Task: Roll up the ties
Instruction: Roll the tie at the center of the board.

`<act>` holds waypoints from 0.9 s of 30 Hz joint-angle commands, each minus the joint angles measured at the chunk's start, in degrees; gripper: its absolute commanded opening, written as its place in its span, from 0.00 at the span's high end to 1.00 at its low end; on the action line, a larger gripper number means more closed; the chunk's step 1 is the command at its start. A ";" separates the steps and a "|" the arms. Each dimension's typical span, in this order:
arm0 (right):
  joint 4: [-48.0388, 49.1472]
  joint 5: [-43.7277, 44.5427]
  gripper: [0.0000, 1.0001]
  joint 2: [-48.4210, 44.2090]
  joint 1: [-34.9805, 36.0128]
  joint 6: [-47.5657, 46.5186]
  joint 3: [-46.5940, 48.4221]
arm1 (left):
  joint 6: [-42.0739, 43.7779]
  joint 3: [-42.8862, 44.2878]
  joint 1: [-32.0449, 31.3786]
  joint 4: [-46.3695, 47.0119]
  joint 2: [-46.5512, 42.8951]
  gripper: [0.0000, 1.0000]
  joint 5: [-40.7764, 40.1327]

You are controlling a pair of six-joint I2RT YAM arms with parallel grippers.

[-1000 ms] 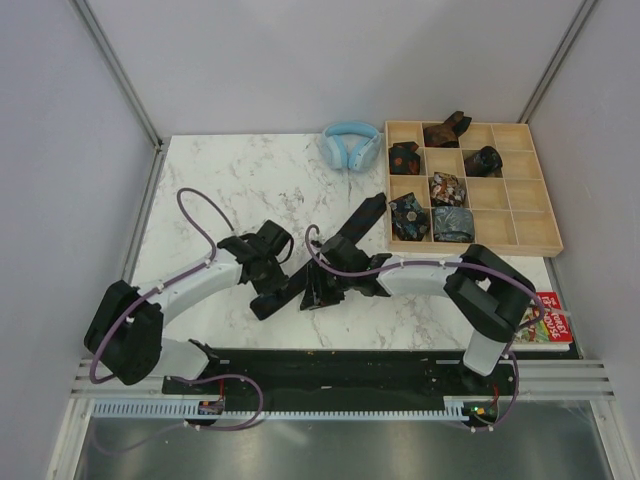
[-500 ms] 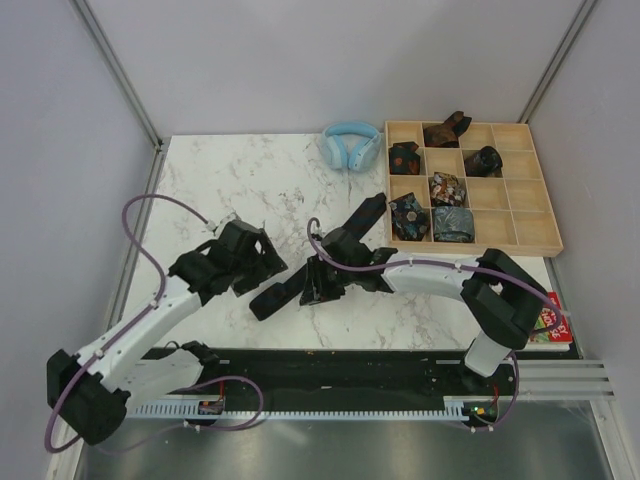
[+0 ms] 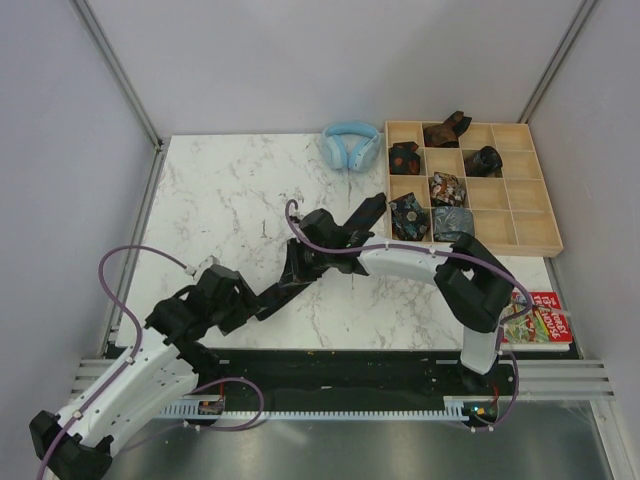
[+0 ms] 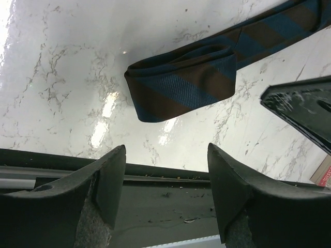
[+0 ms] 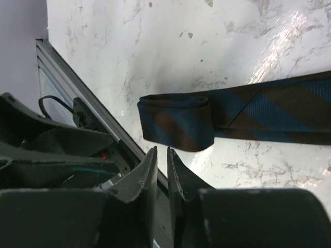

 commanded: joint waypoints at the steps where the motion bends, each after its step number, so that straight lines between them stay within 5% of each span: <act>1: -0.14 -0.82 0.81 4.45 -0.08 -0.73 4.55 | -2.29 0.72 0.01 0.22 0.66 0.30 -0.77; 27: 2.76 -1.78 0.84 11.84 -1.49 -3.46 2.45 | -1.85 -4.20 -0.08 9.36 7.42 0.36 -4.12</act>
